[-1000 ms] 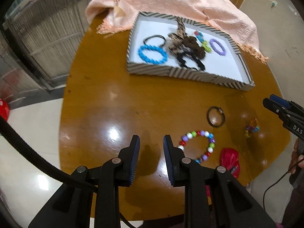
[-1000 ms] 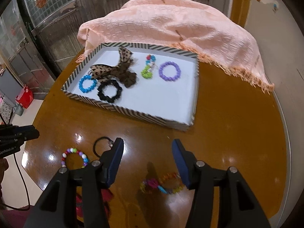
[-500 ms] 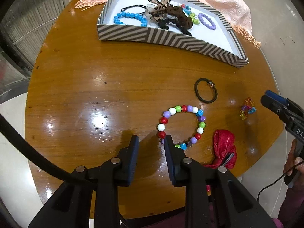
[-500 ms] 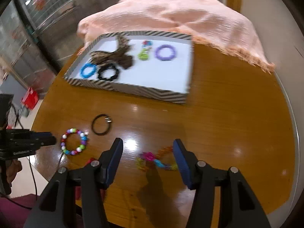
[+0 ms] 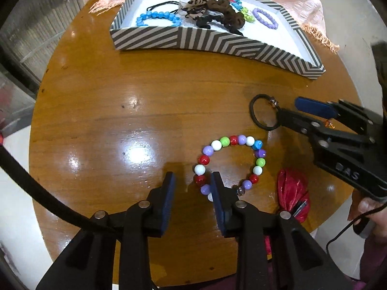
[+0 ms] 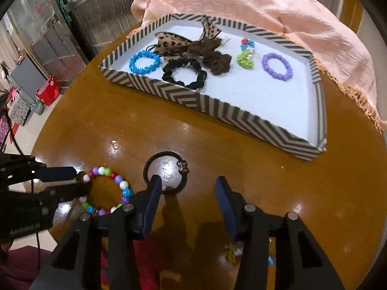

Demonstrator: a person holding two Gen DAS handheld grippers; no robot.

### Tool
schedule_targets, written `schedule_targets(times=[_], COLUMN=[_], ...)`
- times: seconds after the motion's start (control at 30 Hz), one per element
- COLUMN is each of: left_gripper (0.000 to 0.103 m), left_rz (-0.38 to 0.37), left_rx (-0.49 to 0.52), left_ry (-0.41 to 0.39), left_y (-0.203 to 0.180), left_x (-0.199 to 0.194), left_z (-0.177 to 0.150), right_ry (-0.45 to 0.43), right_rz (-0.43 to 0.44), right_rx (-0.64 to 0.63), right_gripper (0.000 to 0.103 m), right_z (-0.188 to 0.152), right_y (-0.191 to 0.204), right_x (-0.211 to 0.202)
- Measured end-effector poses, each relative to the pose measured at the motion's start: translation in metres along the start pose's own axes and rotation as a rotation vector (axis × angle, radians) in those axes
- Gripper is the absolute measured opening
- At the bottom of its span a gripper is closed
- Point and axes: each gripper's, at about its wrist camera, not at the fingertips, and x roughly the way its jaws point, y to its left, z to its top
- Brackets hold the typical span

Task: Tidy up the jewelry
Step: 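Grasp the multicolour bead bracelet with the left gripper while the right grasps the black hair tie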

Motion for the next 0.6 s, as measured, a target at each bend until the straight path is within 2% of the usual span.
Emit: schedule_targets(times=[0.2, 0.37, 0.43, 0.47, 0.6], left_gripper=[0.03, 0.03, 0.024, 0.011, 0.009], left_rz=[0.029, 0.07, 0.054, 0.033, -0.039], left_rx=[0.008, 0.046, 0.062, 0.067, 0.067], left_ry=[0.004, -0.011, -0.026, -0.03, -0.017], left_y=[-0.003, -0.013, -0.017, -0.019, -0.018], left_x=[0.002, 0.006, 0.006, 0.006, 0.002], left_z=[0.004, 0.009, 0.01, 0.01, 0.016], right_ry=[-0.005, -0.007, -0.008, -0.006, -0.024], right_rz=[-0.017, -0.048, -0.056, -0.045, -0.012], right_rx=[-0.036, -0.086, -0.099, -0.092, -0.059], right_gripper=[0.031, 0.012, 0.01, 0.01, 0.01], right_z=[0.007, 0.007, 0.006, 0.006, 0.008], right_y=[0.005, 0.01, 0.012, 0.01, 0.002], right_x=[0.009, 0.009, 0.009, 0.008, -0.005])
